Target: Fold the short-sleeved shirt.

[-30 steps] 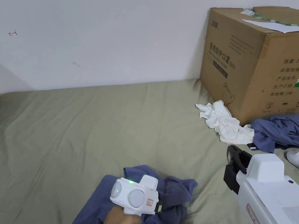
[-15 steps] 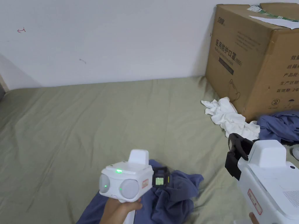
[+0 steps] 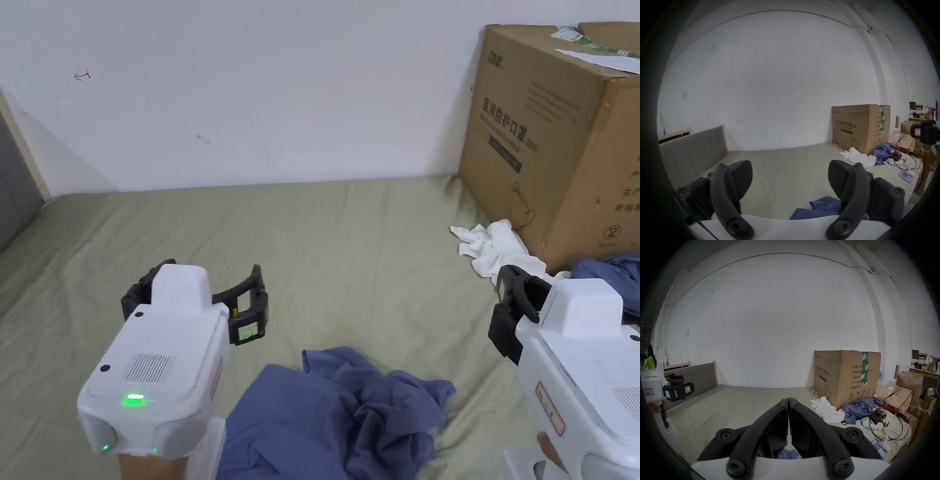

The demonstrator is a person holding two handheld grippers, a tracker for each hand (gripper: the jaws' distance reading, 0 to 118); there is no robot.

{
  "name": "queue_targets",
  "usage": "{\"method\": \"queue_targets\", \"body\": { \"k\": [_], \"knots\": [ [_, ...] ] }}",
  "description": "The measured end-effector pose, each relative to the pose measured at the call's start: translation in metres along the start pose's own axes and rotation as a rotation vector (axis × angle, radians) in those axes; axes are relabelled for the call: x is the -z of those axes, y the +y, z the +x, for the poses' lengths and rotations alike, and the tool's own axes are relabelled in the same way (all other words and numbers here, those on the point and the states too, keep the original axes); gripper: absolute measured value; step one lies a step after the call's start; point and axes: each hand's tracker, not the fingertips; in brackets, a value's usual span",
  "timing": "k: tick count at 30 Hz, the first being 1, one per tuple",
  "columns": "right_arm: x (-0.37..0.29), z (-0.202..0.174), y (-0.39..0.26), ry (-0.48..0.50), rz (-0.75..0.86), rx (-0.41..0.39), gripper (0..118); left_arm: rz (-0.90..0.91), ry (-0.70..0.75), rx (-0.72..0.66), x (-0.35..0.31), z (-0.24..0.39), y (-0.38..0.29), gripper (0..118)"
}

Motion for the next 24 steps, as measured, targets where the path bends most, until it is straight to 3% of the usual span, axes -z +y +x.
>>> {"method": "queue_targets", "body": {
  "k": [2, 6, 16, 24],
  "knots": [
    [0.000, -0.005, 0.001, 0.002, 0.005, 0.001, 0, 0.013, 0.017, 0.020, -0.004, -0.007, -0.004, 73],
    [0.003, -0.009, 0.000, 0.004, 0.009, -0.003, 0, 0.024, 0.018, 0.019, -0.009, -0.019, -0.012, 1],
    [0.001, -0.024, 0.003, 0.018, -0.001, -0.003, 0, -0.084, -0.015, 0.020, -0.003, -0.018, -0.020, 0],
    [0.004, -0.028, -0.004, 0.025, -0.028, 0.000, 0, -0.460, -0.054, -0.055, 0.018, -0.027, -0.077, 0]
  ]
}}
